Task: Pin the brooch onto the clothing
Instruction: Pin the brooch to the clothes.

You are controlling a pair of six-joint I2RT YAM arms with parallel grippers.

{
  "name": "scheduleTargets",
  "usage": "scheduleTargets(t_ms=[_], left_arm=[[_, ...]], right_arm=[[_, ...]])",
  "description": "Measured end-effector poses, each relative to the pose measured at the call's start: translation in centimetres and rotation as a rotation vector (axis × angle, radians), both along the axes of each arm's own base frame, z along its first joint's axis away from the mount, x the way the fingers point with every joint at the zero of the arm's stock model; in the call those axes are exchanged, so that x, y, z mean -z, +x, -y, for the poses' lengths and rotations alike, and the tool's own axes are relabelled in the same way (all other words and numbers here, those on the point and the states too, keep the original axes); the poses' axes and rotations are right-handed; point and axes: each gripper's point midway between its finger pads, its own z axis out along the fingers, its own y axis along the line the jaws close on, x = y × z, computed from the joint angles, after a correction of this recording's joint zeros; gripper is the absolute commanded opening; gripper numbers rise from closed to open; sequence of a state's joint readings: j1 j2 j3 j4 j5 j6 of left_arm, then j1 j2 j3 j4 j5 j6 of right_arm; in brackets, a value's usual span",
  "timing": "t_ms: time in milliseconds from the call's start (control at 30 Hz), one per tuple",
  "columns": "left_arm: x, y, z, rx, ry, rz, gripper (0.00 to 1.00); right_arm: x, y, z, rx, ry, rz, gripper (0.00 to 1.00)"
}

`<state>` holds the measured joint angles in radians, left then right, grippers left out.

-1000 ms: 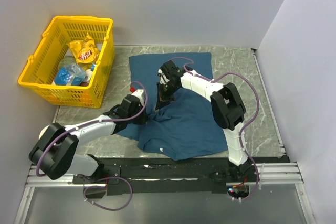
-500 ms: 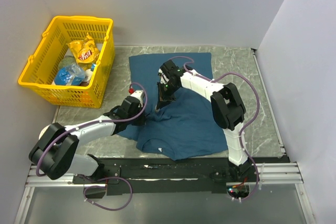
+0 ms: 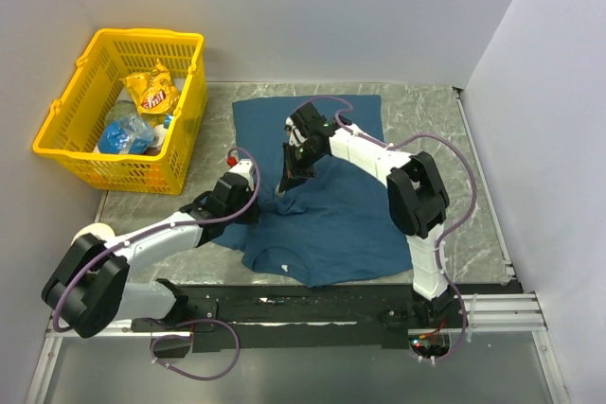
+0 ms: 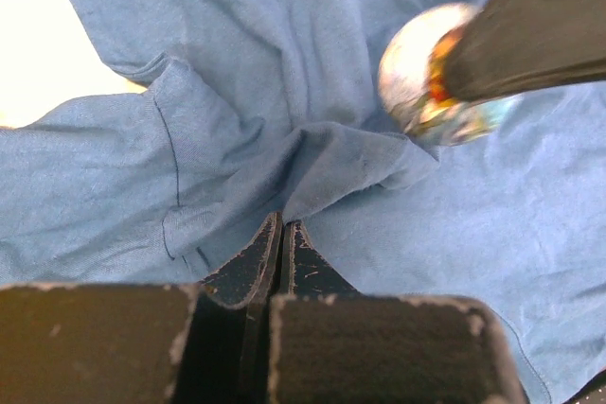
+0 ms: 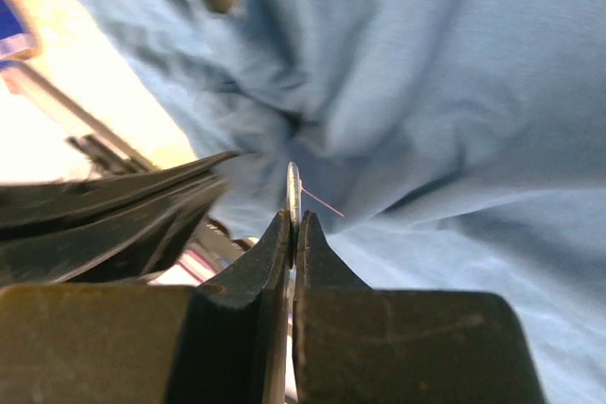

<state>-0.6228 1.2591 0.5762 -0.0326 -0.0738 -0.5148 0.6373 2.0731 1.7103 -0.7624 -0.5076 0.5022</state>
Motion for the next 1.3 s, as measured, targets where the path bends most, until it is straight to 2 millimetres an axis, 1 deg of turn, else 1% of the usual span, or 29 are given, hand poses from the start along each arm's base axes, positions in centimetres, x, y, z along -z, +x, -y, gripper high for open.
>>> scheduleTargets(t_ms=[67, 167, 267, 333, 367, 667, 867, 1100, 1300], left_arm=[[0.0, 0.0, 0.0, 0.004, 0.001, 0.000, 0.01], [0.2, -0.1, 0.2, 0.009, 0.003, -0.003, 0.01], [0.8, -0.3, 0.3, 0.014, 0.015, -0.018, 0.01], [1.1, -0.4, 0.3, 0.017, 0.021, -0.027, 0.01], [1.2, -0.4, 0.3, 0.018, 0.022, -0.029, 0.01], [1.1, -0.5, 0.4, 0.016, 0.028, -0.023, 0.01], [0.7, -0.3, 0.2, 0.003, 0.026, -0.009, 0.01], [0.6, -0.3, 0.3, 0.005, 0.024, -0.003, 0.01], [0.6, -0.4, 0.4, 0.007, 0.024, -0.003, 0.01]], right_arm=[[-1.5, 0.1, -0.3, 0.004, 0.034, 0.024, 0.00], [-4.5, 0.3, -0.9, 0.008, 0.104, 0.074, 0.00], [-6.8, 0.2, -1.6, 0.003, 0.185, 0.103, 0.00], [-7.7, -0.2, -2.1, 0.000, 0.232, 0.097, 0.00], [-7.8, -0.4, -2.2, -0.001, 0.250, 0.087, 0.00], [-6.2, -2.8, -3.4, 0.001, 0.326, -0.047, 0.00], [-5.7, -3.0, -3.6, 0.012, 0.339, -0.067, 0.00], [-3.8, -3.7, -3.3, 0.021, 0.326, -0.104, 0.00], [-2.5, -3.9, -3.2, 0.027, 0.314, -0.121, 0.00]])
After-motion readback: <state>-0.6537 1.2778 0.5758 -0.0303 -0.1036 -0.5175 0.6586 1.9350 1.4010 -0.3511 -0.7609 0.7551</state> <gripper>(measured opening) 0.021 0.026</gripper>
